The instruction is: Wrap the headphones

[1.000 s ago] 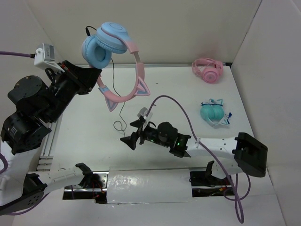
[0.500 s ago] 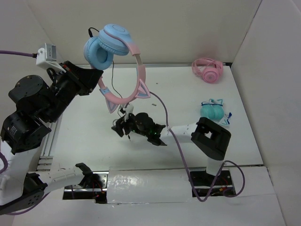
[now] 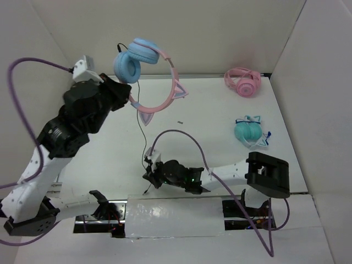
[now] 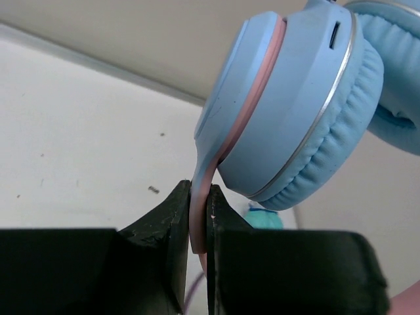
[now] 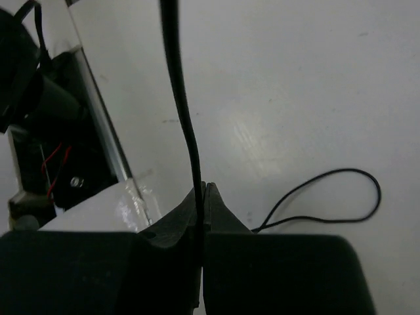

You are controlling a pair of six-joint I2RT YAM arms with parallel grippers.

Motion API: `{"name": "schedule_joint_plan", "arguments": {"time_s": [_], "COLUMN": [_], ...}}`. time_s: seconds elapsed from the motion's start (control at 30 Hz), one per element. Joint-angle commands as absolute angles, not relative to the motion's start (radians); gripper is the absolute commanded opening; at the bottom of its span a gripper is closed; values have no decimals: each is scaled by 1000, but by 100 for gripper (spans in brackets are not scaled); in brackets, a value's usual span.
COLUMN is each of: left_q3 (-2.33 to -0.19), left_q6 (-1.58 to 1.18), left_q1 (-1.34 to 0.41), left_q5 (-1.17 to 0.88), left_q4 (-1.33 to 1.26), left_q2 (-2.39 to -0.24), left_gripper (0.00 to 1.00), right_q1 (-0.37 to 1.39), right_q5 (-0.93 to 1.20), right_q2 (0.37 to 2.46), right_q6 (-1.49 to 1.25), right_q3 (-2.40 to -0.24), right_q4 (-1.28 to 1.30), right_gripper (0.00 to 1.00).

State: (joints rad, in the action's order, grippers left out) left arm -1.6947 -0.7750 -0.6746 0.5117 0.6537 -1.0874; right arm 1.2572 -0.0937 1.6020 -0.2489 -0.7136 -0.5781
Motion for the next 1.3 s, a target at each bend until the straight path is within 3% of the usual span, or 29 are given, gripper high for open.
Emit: {"name": "schedule_joint_plan", "arguments": {"time_s": [0.0,0.3,0.53,0.67,0.8,1.27], "left_q3": [-1660,-1736,-1574,-1525,-1403,-985], "left_q6": [-945,-1115,-1221,-1373,-1378,-976], "left_q1": [-669,-516,-433,-425,-436,-483], "left_q5": [623,594,565,604,612,502], "left_q4": [578,767,782,942,963,614], "left_q2": [-1146,-1351,-1377,-1388,-1326,-948], "left_gripper": [0,0,0,0,0,0], "right_q1": [1339,1503,1508,1500,1395,1040], "right_q5": [-331,-371,-423,-542,-569,-623], "right_q2": [1497,1260,1123,1079,1046,980], "right_q6": [-235,-163,-164,-192,-196,-11], "right_q3": [-721,-798,-912,-969,-1014,-1134], "right_q4": [-382,-100,112,195,281,327], "right_gripper": [0,0,0,0,0,0]}}
